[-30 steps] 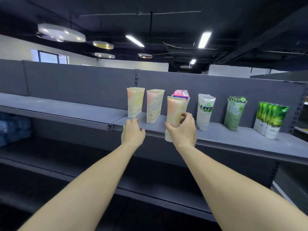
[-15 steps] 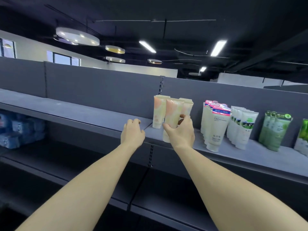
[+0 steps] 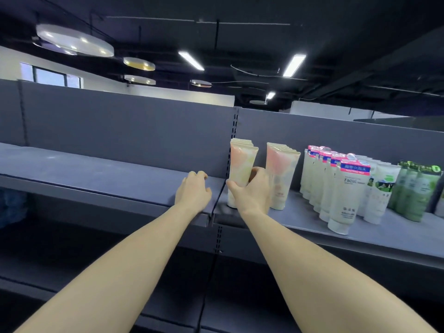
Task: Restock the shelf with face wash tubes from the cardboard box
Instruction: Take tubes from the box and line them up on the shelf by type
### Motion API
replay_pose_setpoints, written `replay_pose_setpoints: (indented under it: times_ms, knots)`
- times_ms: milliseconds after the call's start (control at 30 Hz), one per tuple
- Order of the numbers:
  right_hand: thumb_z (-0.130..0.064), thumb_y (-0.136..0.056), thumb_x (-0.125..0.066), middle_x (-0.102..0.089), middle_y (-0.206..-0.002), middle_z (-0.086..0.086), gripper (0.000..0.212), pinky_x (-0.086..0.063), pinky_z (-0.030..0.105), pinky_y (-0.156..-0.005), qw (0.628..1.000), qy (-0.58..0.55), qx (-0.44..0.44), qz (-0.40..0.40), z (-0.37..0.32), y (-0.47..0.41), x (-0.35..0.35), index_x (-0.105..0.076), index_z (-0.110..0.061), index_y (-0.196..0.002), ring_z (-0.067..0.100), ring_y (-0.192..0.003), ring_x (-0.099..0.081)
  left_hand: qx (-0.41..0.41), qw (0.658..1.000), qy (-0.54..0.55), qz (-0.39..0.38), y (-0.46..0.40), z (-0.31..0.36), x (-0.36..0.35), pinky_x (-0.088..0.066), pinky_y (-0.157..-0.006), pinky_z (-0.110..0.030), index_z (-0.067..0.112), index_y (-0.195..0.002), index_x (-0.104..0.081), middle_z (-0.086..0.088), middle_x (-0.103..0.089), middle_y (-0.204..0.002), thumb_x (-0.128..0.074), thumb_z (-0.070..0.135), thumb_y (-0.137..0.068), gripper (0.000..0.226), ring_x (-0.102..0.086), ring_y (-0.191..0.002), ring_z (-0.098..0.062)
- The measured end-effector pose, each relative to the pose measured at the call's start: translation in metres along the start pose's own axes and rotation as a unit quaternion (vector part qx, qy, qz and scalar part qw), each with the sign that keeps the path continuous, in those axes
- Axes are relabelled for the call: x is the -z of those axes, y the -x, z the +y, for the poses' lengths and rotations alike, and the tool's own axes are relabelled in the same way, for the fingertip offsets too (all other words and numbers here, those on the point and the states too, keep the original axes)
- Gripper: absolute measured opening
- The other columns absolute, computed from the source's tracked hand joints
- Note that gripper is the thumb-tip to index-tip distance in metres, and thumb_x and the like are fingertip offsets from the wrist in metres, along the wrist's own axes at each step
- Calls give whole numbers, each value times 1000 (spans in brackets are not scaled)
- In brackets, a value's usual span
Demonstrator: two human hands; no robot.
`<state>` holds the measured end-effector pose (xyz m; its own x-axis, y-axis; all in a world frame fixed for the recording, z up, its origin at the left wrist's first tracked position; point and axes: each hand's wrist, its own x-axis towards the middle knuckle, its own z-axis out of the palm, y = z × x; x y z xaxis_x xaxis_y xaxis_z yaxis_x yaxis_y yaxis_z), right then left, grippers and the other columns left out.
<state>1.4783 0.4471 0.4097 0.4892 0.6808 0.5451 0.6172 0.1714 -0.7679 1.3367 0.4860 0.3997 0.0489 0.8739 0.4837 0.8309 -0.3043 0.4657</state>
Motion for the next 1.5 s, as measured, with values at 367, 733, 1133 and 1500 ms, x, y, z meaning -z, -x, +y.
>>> replay_pose_setpoints:
  times_ms: [367, 733, 1133, 1500]
  knots:
    - [-41, -75, -75, -55, -112, -5, 51, -52, 38, -77, 999, 45, -12, 4, 7, -21, -27, -44, -23, -112, 17, -92, -61, -47, 998, 28, -16, -29, -13, -13, -48, -88, -37, 19, -134, -45, -1, -49, -132, -49, 22, -96, 38, -51, -118, -20]
    - [-46, -76, -76, -54, -114, -3, 59, -51, 37, -75, 998, 61, -23, -3, 6, -23, -29, -43, -20, -117, 18, -94, -60, -81, 995, 57, -5, -27, -8, -13, -47, -86, -34, 21, -133, -49, 1, -53, -129, -50, 20, -96, 37, -53, -114, -19]
    - [-46, -86, -66, -59, -101, -7, 39, -48, 31, -78, 1000, 9, -16, 7, 24, 4, 41, -54, -22, -113, 14, -92, -57, -38, 997, 39, 49, 17, 35, -8, -47, -71, -33, 21, -105, -60, 3, -61, -99, -50, 20, -91, 18, -59, -94, -19]
    - [-51, -89, -61, -59, -89, -11, 34, -45, 28, -68, 993, 76, -79, -50, 91, 67, 180, -53, -27, -112, 9, -82, -58, -47, 998, 24, -26, 132, 125, -20, -48, -72, -31, 23, -98, -62, 8, -65, -98, -50, 26, -89, 15, -60, -89, -17]
